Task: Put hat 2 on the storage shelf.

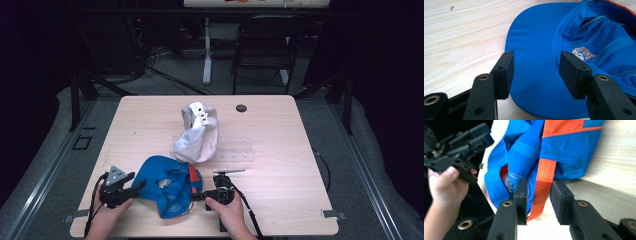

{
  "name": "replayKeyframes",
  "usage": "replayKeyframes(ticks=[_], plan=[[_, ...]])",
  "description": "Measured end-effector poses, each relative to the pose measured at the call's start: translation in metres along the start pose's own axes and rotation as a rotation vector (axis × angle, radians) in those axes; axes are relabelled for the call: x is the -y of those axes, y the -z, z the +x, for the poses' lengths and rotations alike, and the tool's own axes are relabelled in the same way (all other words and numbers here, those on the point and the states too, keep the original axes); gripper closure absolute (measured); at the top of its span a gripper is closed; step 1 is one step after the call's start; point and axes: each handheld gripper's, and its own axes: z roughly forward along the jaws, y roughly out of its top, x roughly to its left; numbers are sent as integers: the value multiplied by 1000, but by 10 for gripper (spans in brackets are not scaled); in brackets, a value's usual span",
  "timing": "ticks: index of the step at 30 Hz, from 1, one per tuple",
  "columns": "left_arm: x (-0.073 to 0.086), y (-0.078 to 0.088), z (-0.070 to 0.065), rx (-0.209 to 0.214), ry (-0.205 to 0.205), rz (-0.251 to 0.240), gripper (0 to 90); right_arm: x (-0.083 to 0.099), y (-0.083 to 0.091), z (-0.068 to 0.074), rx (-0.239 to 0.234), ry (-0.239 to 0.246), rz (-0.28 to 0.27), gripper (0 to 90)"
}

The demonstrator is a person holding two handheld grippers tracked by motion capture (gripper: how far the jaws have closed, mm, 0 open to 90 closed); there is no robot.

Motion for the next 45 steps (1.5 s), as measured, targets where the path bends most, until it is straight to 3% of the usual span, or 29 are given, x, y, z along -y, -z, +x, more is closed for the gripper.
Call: replayKeyframes(ticks=[7, 15, 16, 18, 19, 20, 24, 27, 30, 31, 32, 34, 35, 36, 39, 42, 43, 45], plan=[[1, -3, -2, 0, -9, 10, 472, 5, -9, 2, 17, 25, 43, 691], [1, -3, -1, -1, -14, 14, 472, 7, -3, 2, -2, 23, 29, 720], [1, -3, -2, -3, -11, 11, 472, 8, -4, 3, 22, 0, 10, 736], [1, -3, -2, -1, -11, 10, 472, 7, -2, 1, 7, -8, 12, 759], [1, -3, -2, -1, -14, 12, 472, 7, 1, 2, 26, -7, 24, 768], [1, -3, -2, -1, -11, 10, 472, 8, 0, 2, -9, -29, -2, 773], [1, -2, -1, -1, -12, 11, 472, 8, 8, 4, -23, -55, -21, 779], [0, -2, -1, -1, -13, 11, 472, 7, 16, 5, -7, -63, -21, 780], [0, -2, -1, -3, -14, 12, 472, 6, 24, 3, 13, -94, -54, 779], [0, -2, -1, -3, -14, 12, 472, 5, 29, -1, 17, -68, -21, 779], [0, -2, -1, -5, -12, 9, 472, 6, 29, -1, 29, -107, -74, 779], [0, -2, -2, -4, -11, 8, 472, 5, 33, -4, 42, -134, -100, 779], [0, -3, -2, -5, -11, 8, 472, 4, 37, -4, 27, -179, -88, 779], [0, -3, -2, -5, -11, 8, 472, 3, 39, -8, 41, -162, -121, 779], [0, -2, -1, -4, -13, 12, 472, 2, 46, -12, 26, -179, -144, 780], [0, -2, 0, -3, -12, 12, 472, 1, 49, -10, 10, -179, -116, 782], [1, -2, 0, -3, -8, 13, 472, 1, 51, -8, 45, -161, -97, 783], [1, -2, 0, -4, -5, 11, 472, 2, 52, -5, 14, -156, -101, 783]])
